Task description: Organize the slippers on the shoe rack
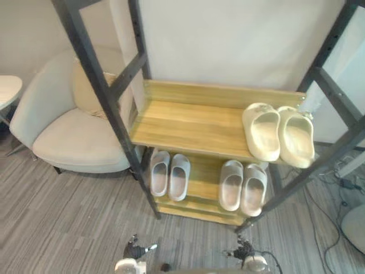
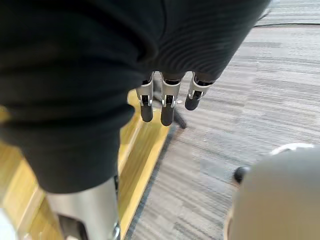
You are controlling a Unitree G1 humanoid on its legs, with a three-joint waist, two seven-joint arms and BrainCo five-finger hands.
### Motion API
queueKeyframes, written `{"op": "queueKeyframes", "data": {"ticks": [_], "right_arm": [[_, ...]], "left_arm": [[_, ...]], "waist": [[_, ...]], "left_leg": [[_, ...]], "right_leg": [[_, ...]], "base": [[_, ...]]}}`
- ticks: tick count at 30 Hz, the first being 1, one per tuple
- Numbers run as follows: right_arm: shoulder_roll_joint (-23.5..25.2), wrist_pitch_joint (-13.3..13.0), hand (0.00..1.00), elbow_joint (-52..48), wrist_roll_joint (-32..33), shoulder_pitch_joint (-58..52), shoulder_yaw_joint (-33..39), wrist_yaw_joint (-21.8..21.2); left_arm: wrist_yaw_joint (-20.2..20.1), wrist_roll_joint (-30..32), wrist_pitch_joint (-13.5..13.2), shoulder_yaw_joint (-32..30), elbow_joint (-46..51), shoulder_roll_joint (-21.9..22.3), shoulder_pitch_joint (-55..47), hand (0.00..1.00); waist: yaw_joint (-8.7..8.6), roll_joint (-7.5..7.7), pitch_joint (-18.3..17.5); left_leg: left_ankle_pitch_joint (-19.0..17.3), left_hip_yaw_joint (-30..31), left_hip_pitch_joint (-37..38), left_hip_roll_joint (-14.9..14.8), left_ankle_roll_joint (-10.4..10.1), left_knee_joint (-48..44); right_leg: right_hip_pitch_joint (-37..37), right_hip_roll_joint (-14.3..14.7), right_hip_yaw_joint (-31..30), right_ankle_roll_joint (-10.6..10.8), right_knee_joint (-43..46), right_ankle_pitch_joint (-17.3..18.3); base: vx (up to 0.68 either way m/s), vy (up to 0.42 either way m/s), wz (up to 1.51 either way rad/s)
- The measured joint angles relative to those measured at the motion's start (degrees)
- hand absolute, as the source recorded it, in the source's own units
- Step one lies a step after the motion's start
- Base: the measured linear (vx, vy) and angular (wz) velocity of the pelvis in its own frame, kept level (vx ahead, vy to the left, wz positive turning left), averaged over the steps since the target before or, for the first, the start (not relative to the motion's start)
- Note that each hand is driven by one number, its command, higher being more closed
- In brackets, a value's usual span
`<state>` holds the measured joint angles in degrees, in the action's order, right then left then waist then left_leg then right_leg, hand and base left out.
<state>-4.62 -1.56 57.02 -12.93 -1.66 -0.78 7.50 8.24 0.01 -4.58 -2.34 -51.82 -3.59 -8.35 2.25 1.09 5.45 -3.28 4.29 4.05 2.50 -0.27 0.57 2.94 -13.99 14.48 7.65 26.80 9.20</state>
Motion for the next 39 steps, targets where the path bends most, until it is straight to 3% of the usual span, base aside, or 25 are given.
{"op": "queueKeyframes", "data": {"ticks": [1,2,3,5,6,7,8,11,15,17,18,19,20,21,22,25,26,27,28,29,35,38,39], "right_arm": [[0.0,0.0,0.0,-0.07,0.02,0.23,0.01,0.02],[0.46,0.0,0.0,-0.31,0.02,0.51,-0.06,0.06],[1.49,0.03,0.0,-1.91,0.04,-0.52,-0.84,0.04],[2.64,-0.07,0.0,-2.46,0.15,-0.66,-1.71,0.04],[2.81,-0.01,0.0,-2.33,0.29,-0.65,-1.68,0.06],[2.35,0.12,0.0,-2.22,0.71,-0.46,-1.61,0.13],[1.83,0.33,0.0,-2.22,1.61,0.53,-1.57,0.11],[1.16,0.58,0.0,-2.32,1.79,3.17,-1.63,0.17],[2.38,0.54,0.0,-5.98,1.87,3.26,-1.64,0.47],[2.31,0.56,0.0,-7.86,2.52,4.03,-1.59,1.4],[2.57,0.59,0.0,-8.6,2.87,4.22,-1.57,1.62],[2.41,0.53,0.0,-9.91,2.92,4.07,-1.53,1.88],[2.32,0.62,0.0,-10.69,2.91,3.47,-1.38,1.98],[2.33,0.62,0.0,-11.0,2.91,3.13,-1.2,1.98],[2.39,0.6,0.0,-11.21,2.9,1.5,-0.26,1.98],[2.04,0.79,0.0,-10.97,2.88,0.28,1.18,1.98],[1.93,1.04,0.0,-9.84,2.9,-0.01,2.48,1.93],[2.66,1.24,0.0,-7.9,2.9,0.17,2.83,1.84],[2.75,1.25,0.0,-7.52,2.89,0.12,2.8,1.78],[2.76,1.31,0.0,-6.06,2.81,0.13,2.94,1.56],[2.71,1.5,0.0,-2.86,1.86,3.43,2.29,1.47],[2.31,1.51,0.0,-2.08,1.68,3.81,2.31,1.43],[2.5,1.53,0.0,-2.06,1.69,3.14,2.5,1.42]], "left_arm": [[0.18,0.01,-0.01,0.0,0.1,-0.03,0.02,0.0],[0.52,0.02,0.07,-0.08,0.72,-0.09,0.53,0.0],[0.61,0.08,0.3,-1.03,1.01,-0.54,1.21,0.0],[0.67,0.08,0.45,-1.74,1.7,-0.81,0.92,0.0],[0.64,0.08,0.53,-2.2,1.91,-0.78,1.04,0.0],[0.73,0.43,0.59,-2.26,1.93,-0.54,1.49,0.0],[1.21,0.55,0.54,-2.33,1.77,0.25,1.92,0.0],[1.72,0.4,0.47,-3.18,1.77,2.32,1.93,0.0],[1.73,-0.11,0.34,-3.25,3.63,2.74,2.98,0.0],[1.73,-0.12,0.3,-2.59,6.16,3.98,3.5,0.0],[1.71,-0.11,0.2,-2.58,6.91,4.12,3.66,0.0],[1.73,-0.1,0.49,-2.89,7.17,4.81,4.71,0.0],[1.67,-0.09,0.6,-2.7,7.22,5.25,4.83,0.0],[1.65,-0.09,0.62,-2.65,7.23,5.47,4.76,0.0],[1.61,-0.01,0.67,-1.02,7.24,5.77,4.68,0.0],[1.53,0.53,0.71,0.6,6.14,5.76,5.21,0.0],[1.55,1.08,0.85,1.17,5.02,5.29,5.83,0.0],[1.53,1.41,1.02,2.36,4.19,4.1,6.49,0.0],[1.53,1.59,1.09,2.39,3.75,3.81,6.69,0.0],[1.58,2.08,1.13,2.69,2.9,2.86,6.6,0.0],[1.56,2.1,1.14,2.64,0.02,0.57,4.29,0.0],[1.57,2.22,1.09,2.16,-0.66,0.59,4.49,0.0],[1.59,2.22,1.15,2.14,-0.76,0.72,4.52,0.0]], "waist": [[-0.04,0.05,0.39],[-0.13,-0.28,1.28],[-0.07,1.0,1.03],[0.25,2.58,0.82],[0.29,3.27,0.89],[0.67,3.82,0.74],[1.25,1.52,0.75],[1.47,-1.7,1.43],[1.93,-0.54,3.83],[1.59,-0.28,4.55],[1.1,0.1,5.09],[0.88,-0.66,5.96],[0.8,-1.04,6.29],[0.72,-1.14,6.31],[-0.3,-2.12,5.72],[-1.49,-2.83,5.32],[-2.18,-3.0,4.94],[-2.72,-1.83,4.85],[-2.67,-1.54,4.72],[-2.6,-1.38,4.45],[-1.77,-1.3,4.46],[-2.44,-1.22,4.43],[-2.96,-1.14,4.71]], "left_leg": [[-0.17,0.7,-0.03,0.25,0.16,-0.55],[-0.62,4.22,-0.5,0.9,0.94,-2.38],[-0.95,7.96,-2.37,1.61,0.77,-4.17],[0.02,12.36,-4.07,3.38,-0.13,-4.74],[0.47,13.74,-4.58,4.56,-0.41,-4.75],[0.86,15.9,-5.66,5.97,-0.84,-4.77],[1.2,17.06,-7.34,5.26,-1.38,-4.76],[2.43,19.19,-10.03,3.58,-3.03,-4.62],[3.81,19.78,-10.49,2.73,-4.63,-5.47],[7.73,14.66,-15.65,2.76,-4.82,-6.92],[7.68,8.33,-16.37,1.64,-3.66,-7.43],[0.95,-5.8,-18.3,-2.35,-0.29,-17.24],[-2.47,-13.02,-18.77,-5.62,0.05,-23.52],[-3.55,-15.58,-18.9,-7.04,0.05,-25.6],[-6.54,-24.11,-17.69,-12.13,1.36,-32.41],[-9.6,-28.23,-15.5,-14.49,0.14,-32.57],[-10.48,-28.06,-14.16,-12.19,-1.81,-26.91],[-8.84,-26.02,-11.51,-8.23,-1.7,-18.14],[-7.84,-25.69,-11.23,-7.5,-1.84,-16.92],[-4.66,-23.91,-9.72,-4.76,-0.67,-11.26],[-2.22,-22.13,-6.66,-2.9,0.59,-7.09],[-0.62,-17.63,-5.6,-1.63,1.49,-2.81],[0.3,-14.15,-5.02,-1.47,1.95,-1.04]], "right_leg": [[0.91,-0.32,-0.88,-0.52,2.76,-0.31],[3.73,0.45,-7.03,-1.38,9.25,0.47],[4.95,3.77,-13.79,-0.75,9.93,3.69],[5.38,7.3,-21.41,-1.3,6.17,6.04],[4.8,7.24,-22.85,-2.22,2.57,6.14],[2.95,5.73,-20.91,-3.01,-2.34,8.32],[2.01,6.09,-19.06,-3.21,-6.48,7.58],[0.97,7.78,-15.61,-4.28,-11.59,4.89],[-2.58,8.74,-10.55,-5.81,-15.02,3.68],[-0.67,9.04,-5.84,-7.72,-15.26,2.21],[-0.54,8.44,-4.65,-8.44,-16.16,1.37],[-1.31,8.79,-2.09,-8.57,-16.42,1.31],[-1.36,8.93,-0.67,-8.63,-15.54,1.35],[-1.34,8.92,0.0,-8.69,-15.14,1.39],[-1.63,8.48,4.23,-8.89,-14.03,1.84],[-2.11,7.15,7.77,-6.73,-13.13,3.37],[-1.43,6.97,8.17,-4.99,-12.08,4.31],[-1.06,6.0,7.39,-4.23,-13.4,3.69],[-1.1,5.77,7.26,-4.31,-13.76,3.27],[-2.11,5.44,6.14,-4.3,-16.79,1.19],[-3.99,4.65,5.64,-3.73,-15.81,-0.5],[-0.79,3.15,4.49,-4.98,-6.54,0.61],[2.9,3.88,-0.72,-6.09,-0.23,2.06]], "base": [[0.02,0.039,1.02],[0.05,-0.047,1.47],[0.07,-0.08,1.56],[0.11,-0.149,1.45],[0.18,-0.237,1.49],[0.16,-0.22,1.04],[0.12,-0.18,0.79],[0.03,-0.081,0.56],[0.01,-0.081,0.72],[-0.09,-0.072,0.97],[-0.1,-0.016,0.88],[-0.1,0.007,0.76],[-0.08,-0.021,0.64],[-0.12,0.005,0.75],[-0.12,0.069,0.81],[-0.1,0.121,0.76],[-0.1,0.195,0.86],[-0.11,0.185,0.81],[-0.09,0.171,0.83],[-0.05,0.087,0.57],[-0.04,0.068,0.24],[-0.07,0.035,0.67],[-0.03,-0.027,1.14]]}}
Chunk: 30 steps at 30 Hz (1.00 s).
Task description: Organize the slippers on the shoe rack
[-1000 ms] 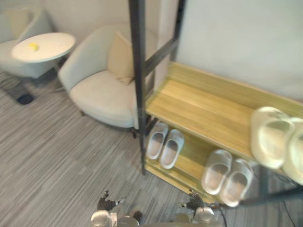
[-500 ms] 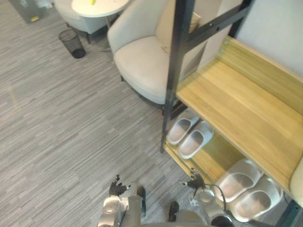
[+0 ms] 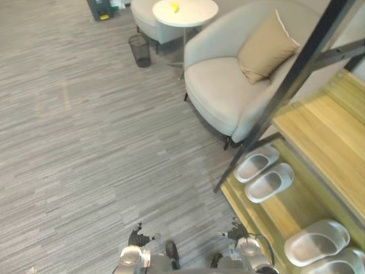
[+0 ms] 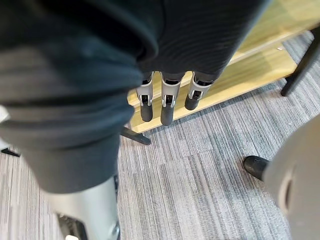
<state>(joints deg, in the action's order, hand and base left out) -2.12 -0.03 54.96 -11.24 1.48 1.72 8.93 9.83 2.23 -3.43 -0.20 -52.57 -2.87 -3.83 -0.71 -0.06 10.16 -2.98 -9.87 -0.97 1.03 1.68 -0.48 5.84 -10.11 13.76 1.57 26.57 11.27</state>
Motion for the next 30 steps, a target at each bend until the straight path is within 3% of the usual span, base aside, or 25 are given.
{"op": "queueKeyframes", "data": {"ticks": [1,3,4,6,7,8,9,10,11,13,14,15,16,17,20,21,22,23,25,26,27,28,29,30], "right_arm": [[0.08,-0.35,0.0,-0.38,0.03,-0.51,0.0,-0.02],[0.17,-0.31,0.0,-0.16,0.03,-1.05,-0.13,-0.03],[0.32,-0.53,0.0,-0.39,0.17,-1.15,-0.09,0.06],[0.31,-0.6,0.0,-0.56,0.24,-1.37,-0.03,0.08],[0.6,-0.61,0.0,-0.53,0.67,-1.46,0.29,0.13],[0.53,-0.49,0.0,-0.49,0.64,-1.43,0.35,0.16],[0.1,-0.22,0.0,-0.49,0.62,-1.46,0.37,0.16],[0.18,-0.23,0.0,-0.63,0.61,-1.29,0.26,0.13],[1.44,0.07,0.0,-1.91,0.61,-1.43,-0.35,0.0],[2.11,0.1,0.0,-2.99,0.63,-1.44,-0.99,-0.02],[2.75,0.34,0.0,-3.69,0.81,-1.54,-2.66,0.03],[3.47,0.33,0.0,-5.06,1.23,-2.03,-3.86,0.16],[3.55,0.34,0.0,-5.19,1.23,-2.13,-4.11,0.18],[3.86,0.33,0.0,-6.87,1.26,-2.7,-4.2,0.26],[3.83,0.36,0.0,-6.94,1.27,-2.55,-3.54,0.76],[3.82,0.37,0.0,-6.74,1.26,-2.64,-3.38,0.81],[3.62,0.42,0.0,-5.44,1.23,-2.43,-3.33,0.81],[3.69,0.42,0.0,-4.67,1.24,-2.2,-3.35,0.8],[4.28,0.46,0.0,-2.07,1.01,-0.47,-3.27,0.69],[4.44,0.48,0.0,-2.06,0.85,-0.43,-2.99,0.65],[4.85,0.44,0.0,-1.89,-0.01,-0.47,-2.15,0.51],[4.81,0.49,0.0,-1.77,-0.03,-0.66,-2.07,0.27],[4.79,0.5,0.0,-1.77,-0.03,-0.77,-2.07,0.23],[4.84,0.5,0.0,-2.22,-0.03,-1.74,-2.08,0.07]], "left_arm": [[0.07,-0.07,0.02,-0.55,-0.24,-0.26,0.3,0.0],[0.08,-0.07,0.03,-0.71,-0.46,-0.78,0.34,0.0],[0.09,-0.11,0.02,-1.08,-0.99,-0.92,0.94,0.0],[0.03,-0.13,0.02,-0.93,-2.09,-0.76,1.36,0.0],[0.01,-0.11,-0.03,-1.25,-2.34,-0.54,1.82,0.0],[0.01,-0.09,-0.11,-1.28,-2.32,-0.12,1.68,0.0],[0.03,-0.11,-0.29,-2.62,-0.86,1.35,1.75,0.0],[0.03,-0.15,-0.33,-3.21,-0.41,1.82,1.59,0.0],[0.05,-0.14,-0.25,-5.29,1.07,2.93,0.84,0.0],[0.09,-0.18,-0.06,-6.78,3.01,3.82,0.82,0.0],[0.13,-0.28,0.01,-7.73,4.71,4.16,0.75,0.0],[0.15,-0.37,0.02,-7.63,5.86,4.22,0.77,0.0],[0.16,-0.48,0.0,-7.58,6.18,4.3,0.74,0.0],[0.11,-1.23,0.01,-7.13,7.12,4.84,0.82,0.0],[0.08,-1.25,-0.06,-7.13,7.47,5.4,1.38,0.0],[0.09,-1.26,-0.12,-7.15,7.85,5.41,1.4,0.0],[0.13,-1.35,-0.27,-7.17,8.0,5.32,1.61,0.0],[0.13,-1.37,-0.26,-7.17,7.89,5.06,1.86,0.0],[0.18,-1.61,-0.65,-7.46,7.89,3.95,1.37,0.0],[0.19,-1.71,-0.64,-7.54,7.83,3.76,1.26,0.0],[0.23,-1.95,-0.62,-7.57,6.89,3.13,0.8,0.0],[0.24,-2.19,-0.42,-7.55,6.44,2.93,0.49,0.0],[0.24,-2.29,-0.39,-7.51,6.3,2.9,0.28,0.0],[0.29,-2.29,-0.03,-7.25,6.22,2.99,0.22,0.0]], "waist": [[-0.12,0.2,0.05],[-0.07,1.07,-0.05],[-0.45,2.02,0.24],[-1.29,2.5,0.05],[-1.96,4.87,-0.07],[-1.86,4.87,-0.27],[-1.11,3.5,-0.7],[-0.77,3.0,-0.58],[0.23,1.41,-0.45],[0.37,0.13,-0.33],[0.8,0.53,0.46],[1.31,0.92,0.69],[1.37,1.07,0.78],[1.54,1.69,0.8],[1.63,2.07,1.07],[2.06,2.0,1.12],[3.27,2.59,1.07],[3.37,3.23,0.8],[4.69,3.6,0.57],[4.8,3.64,0.58],[4.5,3.58,0.66],[4.32,3.28,0.89],[4.29,3.2,0.94],[4.0,3.05,0.96]], "left_leg": [[0.45,3.67,0.09,-0.02,0.31,0.82],[0.85,6.51,0.15,0.1,0.93,1.43],[0.96,11.17,0.0,0.71,1.06,1.32],[1.03,14.53,-0.15,1.76,0.81,1.02],[1.21,19.24,-0.4,5.03,0.2,-0.58],[1.17,19.94,-0.29,5.22,0.1,-0.46],[0.33,19.76,-1.76,4.28,-1.94,-3.92],[-0.99,19.98,-2.66,4.02,-2.65,-5.76],[-5.98,17.84,-7.4,2.49,-4.93,-16.76],[-9.06,12.94,-12.69,0.04,-6.7,-29.64],[-9.26,6.5,-16.24,-3.43,-6.56,-39.62],[-10.09,1.1,-17.21,-6.71,-5.16,-43.88],[-10.4,0.07,-17.32,-7.39,-4.66,-44.15],[-11.91,-3.48,-18.38,-9.92,-3.41,-42.93],[-11.45,-5.88,-20.65,-10.2,-2.37,-34.82],[-8.09,-6.41,-21.31,-9.55,-2.04,-27.71],[-1.35,-7.14,-20.51,-7.4,-1.16,-23.08],[-1.48,-7.16,-20.34,-6.1,-0.92,-22.53],[-4.78,-6.42,-19.34,-2.01,1.42,-22.9],[-5.27,-6.27,-18.82,-1.51,1.6,-22.94],[-7.21,-4.91,-15.39,0.5,2.27,-22.18],[-8.75,-3.57,-11.36,1.4,2.44,-21.13],[-9.06,-3.28,-10.26,1.54,2.37,-20.87],[-9.98,-1.57,-5.25,2.09,2.61,-18.59]], "right_leg": [[1.48,2.88,-6.61,0.35,-0.2,1.89],[3.18,4.92,-10.19,1.18,-0.35,2.38],[5.25,7.27,-14.15,1.65,-0.98,2.58],[5.17,7.56,-15.41,1.4,-3.29,2.63],[4.61,4.63,-13.78,0.27,-3.74,3.84],[4.51,4.52,-13.12,0.09,-3.68,4.32],[4.02,4.53,-11.22,-0.08,-3.98,5.18],[3.62,4.84,-10.69,-0.25,-4.27,5.24],[0.97,5.94,-8.3,-1.08,-6.15,4.02],[-1.55,7.61,-6.69,-1.54,-7.45,3.9],[-5.12,8.49,-5.0,-1.9,-9.26,3.9],[-8.12,8.76,-3.95,-2.51,-10.57,4.29],[-8.93,8.75,-3.54,-2.62,-10.96,4.39],[-11.89,8.1,-1.65,-2.33,-13.33,5.13],[-14.14,6.0,1.08,-1.98,-15.34,5.4],[-15.25,4.76,1.95,-0.94,-15.78,6.0],[-17.22,3.49,1.93,1.29,-16.62,7.31],[-17.33,2.48,2.03,1.24,-16.91,7.3],[-16.27,-0.98,0.12,2.03,-10.99,4.91],[-15.84,-1.42,-0.24,2.45,-9.13,4.68],[-12.7,-3.51,-2.43,5.08,2.81,1.57],[-8.06,-4.24,-5.78,4.35,16.84,-2.36],[-6.85,-4.2,-6.41,4.25,19.79,-2.21],[-2.01,-2.36,-8.84,4.16,29.81,-1.2]], "base": [[-0.01,-0.037,1.31],[0.02,-0.075,1.03],[0.05,-0.13,1.34],[0.08,-0.175,1.62],[0.08,-0.149,1.53],[0.22,-0.198,1.64],[0.19,-0.114,0.59],[0.35,-0.16,0.59],[0.18,-0.074,0.33],[0.24,-0.077,0.29],[0.31,-0.079,0.29],[0.26,-0.038,0.23],[0.32,0.006,0.39],[0.28,0.047,0.37],[0.29,0.147,0.54],[0.35,0.239,0.61],[0.38,0.239,0.67],[0.51,0.308,0.68],[0.48,0.294,0.55],[0.44,0.277,0.48],[0.46,0.268,0.52],[0.46,0.268,0.52],[0.45,0.204,0.5],[0.42,0.14,0.56]]}}
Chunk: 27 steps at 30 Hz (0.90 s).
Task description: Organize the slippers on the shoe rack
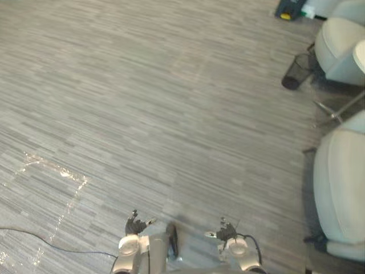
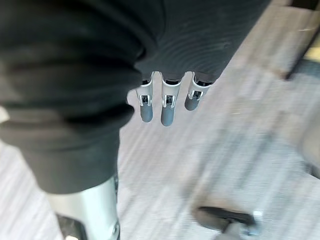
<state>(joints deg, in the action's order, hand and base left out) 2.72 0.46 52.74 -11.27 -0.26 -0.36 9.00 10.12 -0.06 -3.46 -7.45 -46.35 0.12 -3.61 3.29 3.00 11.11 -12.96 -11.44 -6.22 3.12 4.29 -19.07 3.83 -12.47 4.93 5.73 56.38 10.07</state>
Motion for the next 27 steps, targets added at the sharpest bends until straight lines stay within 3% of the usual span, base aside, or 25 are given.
{"op": "queueKeyframes", "data": {"ticks": [2,5,7,8,9,10,11,12,13,14,15,16,18,20,21,22,23,24,25,26,27], "right_arm": [[0.0,-0.24,0.0,-1.08,0.01,-0.83,0.02,-0.06],[-0.37,-0.65,0.0,-2.45,0.07,-0.74,0.42,-0.01],[-0.62,-1.24,0.0,-2.46,0.15,-0.24,1.33,-0.01],[-0.59,-1.17,0.0,-2.05,0.14,0.39,2.39,-0.02],[-1.1,-1.1,0.0,-1.93,0.12,0.54,2.49,-0.02],[-1.43,-1.04,0.0,-1.77,0.11,0.75,2.5,-0.01],[-1.67,-0.66,0.0,-1.76,0.11,1.01,2.86,0.02],[-1.77,-0.39,0.0,-1.91,0.12,1.01,3.16,0.01],[-2.21,-0.26,0.0,-2.46,0.14,0.71,2.58,-0.01],[-2.27,-0.2,0.0,-2.46,0.13,0.62,2.35,-0.01],[-2.13,-0.02,0.0,-2.42,0.16,0.12,1.16,-0.01],[-0.81,0.18,0.0,-2.33,0.68,-0.02,-0.05,0.01],[0.2,0.39,0.0,-2.34,1.24,-0.01,-0.07,0.01],[0.71,0.55,0.0,-2.38,1.51,-0.57,-0.07,0.11],[0.82,0.58,0.0,-2.46,2.41,-0.55,-0.05,0.29],[0.79,0.59,0.0,-2.47,2.41,-0.56,-0.02,0.38],[0.69,0.64,0.0,-2.48,2.41,-0.63,0.29,0.64],[0.17,0.64,0.0,-1.69,2.39,-0.59,0.98,0.7],[0.39,0.76,0.0,-1.16,2.43,-0.37,1.02,0.69],[0.73,0.82,0.0,0.02,2.31,-0.21,0.82,0.51],[0.73,0.8,0.0,-0.02,2.31,-0.37,0.84,0.5]], "left_arm": [[0.03,0.0,0.0,0.21,0.07,0.38,-0.3,0.0],[-0.07,0.0,0.12,0.52,-0.79,1.15,0.04,0.0],[-0.17,0.01,0.1,0.67,-2.13,1.14,0.95,0.0],[-0.26,0.02,0.01,0.66,-2.83,0.66,1.46,0.0],[-0.28,0.13,0.02,0.61,-4.35,1.22,1.62,0.0],[-0.27,0.19,0.05,0.57,-4.8,1.46,1.62,0.0],[-0.28,0.34,0.0,0.43,-4.72,1.79,1.35,0.0],[-0.27,0.63,0.04,0.42,-4.67,2.14,1.36,0.0],[-0.23,1.26,0.15,-0.74,-4.58,3.35,0.93,0.0],[-0.22,1.28,0.16,-0.85,-4.48,3.48,0.76,0.0],[-0.34,1.46,0.13,-1.28,-3.24,3.16,-0.32,0.0],[-0.29,1.74,0.11,-2.45,-0.96,2.93,-1.03,0.0],[-0.32,1.72,0.13,-2.69,0.97,2.89,-1.29,0.0],[-0.36,1.72,-0.04,-2.58,3.15,3.1,-1.41,0.0],[-0.3,1.71,-0.25,-2.68,4.43,2.96,-1.36,0.0],[-0.3,1.72,-0.29,-2.67,4.55,2.96,-1.36,0.0],[-0.29,1.73,-0.41,-2.67,4.72,3.08,-1.37,0.0],[-0.26,1.53,-0.92,-2.24,3.82,3.02,-1.42,0.0],[-0.25,1.56,-1.05,-2.09,3.41,2.57,-1.02,0.0],[-0.11,1.55,-1.14,-2.26,2.09,1.94,-0.59,0.0],[-0.12,1.53,-1.13,-2.4,1.92,1.88,-0.6,0.0]], "waist": [[-0.46,-0.36,-0.07],[-1.0,-0.04,-0.05],[-2.24,-0.03,-0.07],[-3.38,0.12,-0.08],[-4.14,-1.0,-0.91],[-4.02,-1.9,-1.31],[-3.1,-3.06,-1.66],[-3.43,-3.45,-1.43],[-3.99,-5.29,-0.74],[-3.93,-5.5,-0.76],[-2.96,-5.75,-0.73],[-2.08,-5.53,-0.26],[-1.43,-4.58,0.0],[0.04,-4.01,-0.27],[0.29,-2.96,0.14],[0.3,-2.97,0.14],[0.36,-3.02,0.14],[0.92,-3.67,-0.25],[0.88,-2.92,-0.3],[0.77,-1.89,-1.41],[0.78,-1.75,-1.68]], "left_leg": [[-0.36,2.08,4.66,0.28,0.19,3.91],[-2.54,5.18,11.24,0.23,0.29,7.38],[-4.78,7.99,13.98,0.09,0.03,8.29],[-6.1,10.34,15.35,0.43,-0.42,8.48],[-7.3,13.3,17.81,-0.68,-1.53,9.07],[-7.42,13.71,17.98,-1.74,-1.93,8.99],[-6.39,14.27,17.8,-2.49,-3.6,7.51],[-5.1,14.21,16.15,-2.43,-5.18,2.73],[-0.83,12.89,9.79,-3.33,-8.32,-16.53],[0.4,12.68,8.81,-3.68,-8.9,-19.32],[6.27,11.28,3.67,-5.79,-10.5,-31.72],[3.47,6.83,-2.53,-9.74,-7.93,-44.27],[0.85,4.77,-6.65,-11.15,-6.84,-46.23],[-2.24,3.58,-12.7,-12.15,-6.34,-43.2],[-3.36,2.28,-16.75,-11.94,-6.19,-33.62],[-3.17,2.37,-17.39,-11.6,-6.17,-30.5],[-1.79,3.24,-18.59,-10.45,-5.95,-21.22],[6.99,5.2,-17.97,-8.6,-6.75,-10.62],[5.9,4.69,-17.52,-7.63,-6.97,-10.76],[3.4,4.09,-17.15,-5.97,-5.37,-10.53],[2.4,3.94,-17.11,-5.57,-4.78,-11.17]], "right_leg": [[6.34,2.73,-0.16,-0.42,2.79,2.6],[15.25,6.48,3.06,-2.41,-7.87,5.63],[17.37,9.11,3.14,-2.59,-23.97,2.78],[17.5,10.01,2.46,-3.22,-32.59,-1.14],[17.04,11.7,1.0,-7.54,-33.07,-7.57],[16.79,12.07,1.63,-7.54,-32.41,-6.79],[16.37,11.81,2.97,-8.2,-31.22,-4.82],[15.51,11.37,4.2,-8.25,-30.04,-2.98],[9.19,12.31,5.48,-8.69,-32.99,-0.87],[8.29,12.54,5.46,-8.68,-33.6,-0.71],[4.07,13.66,4.66,-9.44,-36.61,0.29],[-2.86,14.8,2.83,-9.71,-40.06,2.47],[-7.1,14.39,1.41,-9.71,-42.12,3.32],[-11.6,13.37,-0.37,-9.33,-45.8,3.87],[-14.92,11.05,-1.22,-7.2,-47.87,5.13],[-15.51,10.38,-1.29,-6.84,-48.02,5.52],[-16.9,8.88,-1.94,-6.04,-48.13,6.84],[-19.27,7.41,-4.53,-4.55,-48.29,9.03],[-19.54,6.49,-5.02,-4.76,-48.23,8.96],[-17.44,5.16,-7.95,-5.99,-45.03,6.65],[-16.52,5.01,-9.12,-5.52,-42.93,5.69]], "base": [[0.46,0.104,0.57],[0.45,-0.012,0.46],[0.44,-0.056,0.69],[0.69,-0.15,1.09],[0.61,-0.134,0.97],[0.67,-0.138,0.69],[0.54,-0.107,0.42],[0.93,-0.191,0.64],[0.64,-0.143,0.5],[0.66,-0.078,0.16],[0.68,-0.001,-0.37],[0.68,-0.001,-0.39],[0.6,0.012,-0.39],[0.72,0.128,-0.55],[0.43,0.139,-0.39],[0.54,0.221,-0.39],[0.59,0.31,-0.41],[0.59,0.31,-0.35],[0.7,0.402,-0.21],[0.45,0.278,0.07],[0.71,0.411,0.04]]}}
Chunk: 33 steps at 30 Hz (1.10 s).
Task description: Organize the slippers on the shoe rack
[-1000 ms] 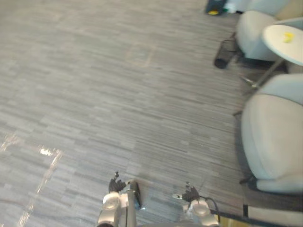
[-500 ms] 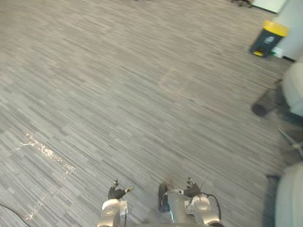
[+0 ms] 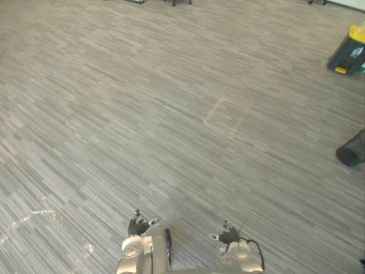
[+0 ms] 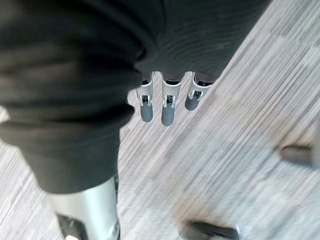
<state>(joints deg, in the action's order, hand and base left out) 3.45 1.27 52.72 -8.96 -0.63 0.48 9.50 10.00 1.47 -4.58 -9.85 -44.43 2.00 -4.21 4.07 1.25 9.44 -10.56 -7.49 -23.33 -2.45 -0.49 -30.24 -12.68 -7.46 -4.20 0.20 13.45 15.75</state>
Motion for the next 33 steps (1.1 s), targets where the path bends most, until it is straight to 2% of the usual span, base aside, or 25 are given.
{"op": "queueKeyframes", "data": {"ticks": [1,2,4,5,6,8,10,11,12,13,14,15,16,17,18,19,20,21,22,24,27,30,31,32,33], "right_arm": [[0.0,-0.02,0.0,-0.03,-0.06,-0.06,0.03,-0.09],[0.0,-0.03,0.0,-0.09,-0.07,-0.05,0.02,-0.11],[0.0,-0.36,0.0,-0.1,-0.07,-0.12,1.04,-0.3],[-0.02,-0.36,0.0,-0.11,-0.07,-0.45,1.84,-0.4],[-0.02,-0.37,0.0,-1.02,-0.12,-1.15,2.21,-0.62],[0.0,-0.77,0.0,-2.77,-0.1,-1.66,2.51,-0.62],[-0.05,-1.11,0.0,-3.86,-0.13,-1.55,3.59,-0.6],[-0.29,-1.23,0.0,-3.83,-0.13,-1.05,3.9,-0.58],[-0.74,-1.18,0.0,-3.59,-0.13,-0.07,3.84,-0.6],[-0.83,-1.16,0.0,-3.28,-0.11,0.1,3.85,-0.59],[-1.07,-1.2,0.0,-2.43,-0.15,0.68,3.82,-0.58],[-1.72,-1.07,0.0,-1.69,-0.19,1.11,3.89,-0.66],[-2.15,-0.99,0.0,-1.42,-0.27,1.54,3.98,-0.66],[-2.42,-0.82,0.0,-1.12,-0.53,2.09,4.37,-0.61],[-2.39,-0.65,0.0,-1.67,-1.35,2.11,5.86,-0.61],[-2.29,-0.63,0.0,-1.84,-1.4,2.06,5.97,-0.61],[-1.92,-0.37,0.0,-2.0,-1.4,1.69,5.48,-0.64],[-1.6,-0.02,0.0,-2.14,-1.39,1.13,4.35,-0.6],[-1.47,0.02,0.0,-2.12,-1.3,1.01,3.98,-0.57],[-0.03,0.29,0.0,-2.04,-1.12,0.62,1.28,-0.59],[0.57,0.31,0.0,-1.96,-1.04,0.75,0.72,-0.61],[0.59,0.44,0.0,-1.99,-1.04,0.7,1.56,-0.46],[0.43,0.38,0.0,-1.76,-1.06,0.56,1.66,-0.44],[0.13,0.33,0.0,-1.42,-1.06,0.56,1.65,-0.44],[-0.06,0.38,0.0,0.57,-1.11,0.81,1.63,-0.48]], "left_arm": [[0.02,-0.03,0.32,0.04,-0.11,-0.44,-0.02,0.0],[0.03,-0.02,0.38,0.1,-0.18,-0.64,-0.06,0.0],[-0.02,-0.02,0.77,1.42,-1.57,-1.28,-0.01,0.0],[-0.02,0.01,1.14,2.13,-2.18,-1.15,0.0,0.0],[-0.03,0.01,1.31,3.11,-2.47,-0.91,0.06,0.0],[-0.06,0.01,1.3,3.22,-2.58,-0.16,0.35,0.0],[-0.15,0.02,1.27,3.82,-3.54,0.14,1.35,0.0],[-0.2,0.03,1.33,4.54,-4.93,-0.05,1.94,0.0],[-0.18,0.08,1.35,4.97,-6.3,-0.2,2.06,0.0],[-0.18,0.09,1.35,5.13,-6.53,-0.3,2.04,0.0],[-0.2,0.1,1.39,5.43,-7.04,-0.73,1.89,0.0],[-0.26,0.18,1.37,5.47,-7.91,-0.77,1.77,0.0],[-0.25,0.18,1.42,5.27,-8.38,-0.43,1.86,0.0],[-0.34,0.44,1.42,5.24,-8.62,-0.24,1.89,0.0],[-0.3,0.93,1.43,4.61,-8.57,0.45,1.64,0.0],[-0.29,1.18,1.46,3.99,-8.56,0.54,1.65,0.0],[-0.3,1.45,1.66,2.11,-8.38,0.76,1.72,0.0],[-0.28,1.85,1.65,0.42,-7.49,0.95,1.11,0.0],[-0.28,1.82,1.65,0.13,-7.18,1.05,1.06,0.0],[-0.3,1.78,1.51,-0.23,-3.73,0.89,0.29,0.0],[-0.28,1.75,1.14,-0.21,-0.63,1.08,-0.25,0.0],[-0.25,1.72,0.98,-0.47,0.82,1.19,-0.42,0.0],[-0.22,1.72,0.81,-0.31,0.99,1.24,-0.7,0.0],[-0.25,1.71,0.69,0.03,0.82,1.24,-0.99,0.0],[-0.21,1.69,0.26,-0.04,-0.12,0.55,-1.04,0.0]], "waist": [[0.09,0.65,-0.25],[0.29,0.92,-0.27],[-0.04,1.21,-0.08],[-0.49,0.78,0.31],[-1.0,0.45,0.37],[-1.38,-0.14,0.49],[-2.08,0.19,0.57],[-2.61,0.27,0.64],[-3.82,0.27,0.67],[-4.02,0.32,0.68],[-4.27,0.63,0.68],[-4.82,0.87,0.33],[-4.37,-0.48,0.11],[-4.15,-1.55,-0.04],[-4.41,-3.36,-0.18],[-4.58,-3.67,-0.11],[-4.81,-4.08,0.13],[-4.14,-4.37,0.64],[-3.96,-4.31,0.77],[-2.93,-2.67,1.56],[-1.06,-1.93,1.13],[-0.39,-1.23,1.73],[-0.36,-1.29,1.4],[-0.34,-1.87,0.92],[0.24,-1.84,0.07]], "left_leg": [[-2.14,-1.7,2.06,0.66,1.8,-1.11],[-2.81,-2.28,3.1,0.94,2.29,-0.92],[-5.3,-3.92,9.84,2.23,3.37,1.75],[-6.23,-4.54,14.3,2.46,3.33,3.87],[-6.84,-5.21,20.56,2.66,3.34,8.03],[-7.58,-5.61,26.95,2.5,3.29,13.3],[-8.39,-5.65,31.14,1.65,2.86,15.66],[-8.52,-5.87,33.67,1.02,2.84,17.14],[-8.5,-5.76,36.88,0.33,2.81,19.59],[-8.5,-5.69,37.71,0.3,2.8,20.28],[-8.5,-4.91,40.03,0.62,2.81,21.78],[-8.36,-2.06,42.94,0.87,2.53,22.62],[-7.7,-1.62,43.33,-0.25,1.42,22.59],[-5.79,-0.44,43.16,-1.38,-1.6,21.46],[-3.74,0.76,41.64,-2.64,-4.47,15.98],[-2.97,0.74,40.22,-3.19,-4.32,12.2],[2.99,1.76,34.23,-4.89,-4.88,-3.43],[5.56,3.39,27.8,-6.65,-6.7,-19.6],[4.82,3.22,26.48,-7.06,-6.56,-23.13],[-0.01,2.38,16.43,-7.71,-4.17,-35.94],[-4.37,-0.48,7.65,-7.55,-1.85,-28.68],[-5.04,0.41,2.77,-4.31,-1.45,-8.52],[-1.46,2.02,2.67,-2.37,-2.69,2.12],[0.11,3.6,2.35,-2.16,-2.9,6.57],[6.22,4.07,2.28,-0.93,-1.64,4.69]], "right_leg": [[2.22,-1.16,-1.87,3.4,7.91,-1.97],[3.21,-1.42,-2.39,4.61,11.1,-2.77],[9.14,-1.79,-2.94,9.85,28.96,-7.79],[12.5,-2.09,-0.74,9.62,38.08,-7.65],[17.42,-3.07,4.31,6.3,46.49,-5.77],[23.71,-2.49,9.37,2.92,49.23,-3.25],[29.1,-0.87,13.04,2.28,44.93,-0.51],[31.32,0.17,15.48,1.67,37.67,0.34],[33.6,1.65,19.14,0.43,23.9,-1.57],[33.96,1.92,19.7,0.05,20.47,-2.78],[34.12,2.85,20.43,-0.55,11.83,-7.19],[33.69,4.14,19.43,-6.18,8.81,-16.16],[33.51,4.54,19.59,-6.05,9.74,-15.21],[33.65,5.24,19.76,-6.28,11.35,-12.49],[32.39,6.88,20.57,-6.76,12.14,-9.41],[31.63,7.68,20.63,-6.84,11.91,-8.61],[27.53,9.63,19.36,-7.17,9.3,-7.31],[21.88,12.1,17.67,-7.93,5.36,-6.76],[20.62,12.58,17.01,-8.19,4.59,-6.6],[11.33,14.23,12.48,-9.24,-0.09,-5.13],[5.53,13.93,5.95,-8.4,-4.51,-4.32],[-0.16,10.59,0.87,-6.24,-6.1,-1.6],[-1.45,9.17,-0.26,-5.18,-6.64,-0.22],[-1.85,9.16,-1.13,-4.76,-6.78,0.61],[-3.36,7.61,-3.53,-3.34,-6.18,3.1]], "base": [[0.5,0.266,-0.06],[0.6,0.283,-0.26],[0.48,0.194,-0.37],[0.58,0.19,-0.47],[0.57,0.17,-0.48],[0.51,0.073,-0.28],[0.5,-0.024,0.03],[0.63,-0.089,0.18],[0.54,-0.075,0.19],[0.57,-0.105,0.23],[0.65,-0.158,0.29],[0.79,-0.193,0.18],[0.68,-0.179,0.06],[0.64,-0.214,-0.2],[0.63,-0.213,-0.16],[0.75,-0.256,-0.28],[0.64,-0.136,-0.51],[0.65,-0.104,-0.56],[0.65,-0.041,-0.7],[0.59,-0.035,-0.81],[0.48,0.049,-1.18],[0.57,0.214,-0.93],[0.53,0.252,-0.74],[0.68,0.388,-0.98],[0.47,0.292,-0.76]]}}
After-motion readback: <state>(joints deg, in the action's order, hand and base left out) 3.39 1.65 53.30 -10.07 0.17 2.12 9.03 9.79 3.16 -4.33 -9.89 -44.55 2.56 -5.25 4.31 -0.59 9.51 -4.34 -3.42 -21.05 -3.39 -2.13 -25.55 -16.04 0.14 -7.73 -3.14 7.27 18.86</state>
